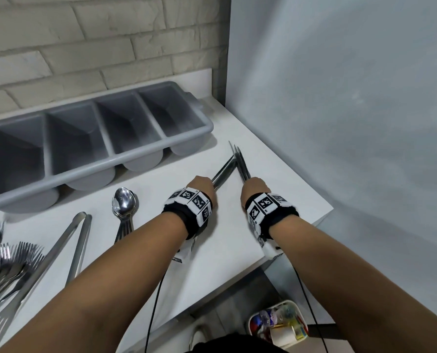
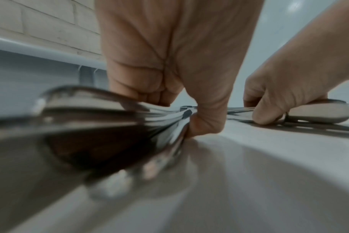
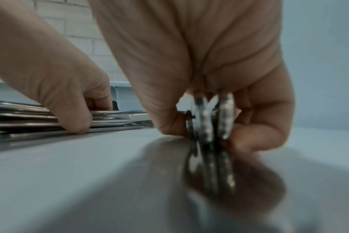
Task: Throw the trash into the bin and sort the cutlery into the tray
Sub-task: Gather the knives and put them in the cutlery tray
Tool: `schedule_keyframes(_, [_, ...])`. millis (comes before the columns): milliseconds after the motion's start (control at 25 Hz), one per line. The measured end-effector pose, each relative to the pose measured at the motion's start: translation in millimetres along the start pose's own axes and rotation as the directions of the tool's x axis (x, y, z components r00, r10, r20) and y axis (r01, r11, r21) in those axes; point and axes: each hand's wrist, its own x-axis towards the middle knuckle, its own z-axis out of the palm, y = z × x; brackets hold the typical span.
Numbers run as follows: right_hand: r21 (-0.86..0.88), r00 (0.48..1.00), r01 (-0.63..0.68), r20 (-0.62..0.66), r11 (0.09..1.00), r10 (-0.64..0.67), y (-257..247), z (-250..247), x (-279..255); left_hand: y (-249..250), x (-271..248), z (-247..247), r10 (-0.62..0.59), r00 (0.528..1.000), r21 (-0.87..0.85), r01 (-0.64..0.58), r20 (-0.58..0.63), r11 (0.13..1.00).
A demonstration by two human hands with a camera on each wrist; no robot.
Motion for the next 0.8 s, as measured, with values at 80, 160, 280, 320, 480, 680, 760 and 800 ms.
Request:
schedule_keyframes(80, [0.0,0.999,0.043,-0.014,0.999,-0.043,1,-2,-2,2,3,1,-0.033,0.999,0.018,0.033,0.011,0.999])
schedule_keyframes(160, [-0.013,0.999,0.03,0.011,0.999,-0.03,0,-2,-2,7,-2,-2,-0.031,0.998,0.044,0.029,0.06,0.999])
schedule_keyframes(280, [-0.025,1.0,-0.006,0.016,1.0,0.007,-1,-4,-4,13,-12,-7,-0.013,0.996,0.076,0.007,0.086,0.997])
schedule_keyframes(320, [-0.026,1.0,-0.014,0.009,1.0,0.014,-1,-3,-5,14,-10,-4,-0.038,0.996,0.062,0.032,0.086,0.998])
schedule_keyframes(480, [-0.033,0.997,-0.045,-0.064,0.998,0.043,0,2,-6,16,-13,-2,-0.044,0.996,0.045,0.041,0.08,0.998])
schedule_keyframes(680, [0.035,0.993,0.114,-0.047,0.993,-0.112,11,-7,-7,6,-12,-1,-0.025,0.995,0.018,0.024,0.097,1.0])
schedule_keyframes(760, [0.082,0.992,0.128,-0.031,0.988,-0.125,12,-12,-10,5,-17,-4,-0.016,0.996,0.028,0.013,0.086,1.0])
schedule_keyframes(800, [0.099,0.99,0.137,-0.036,0.986,-0.134,11,-16,-14,5,-20,-8,-0.011,0.997,0.013,0.01,0.079,1.0])
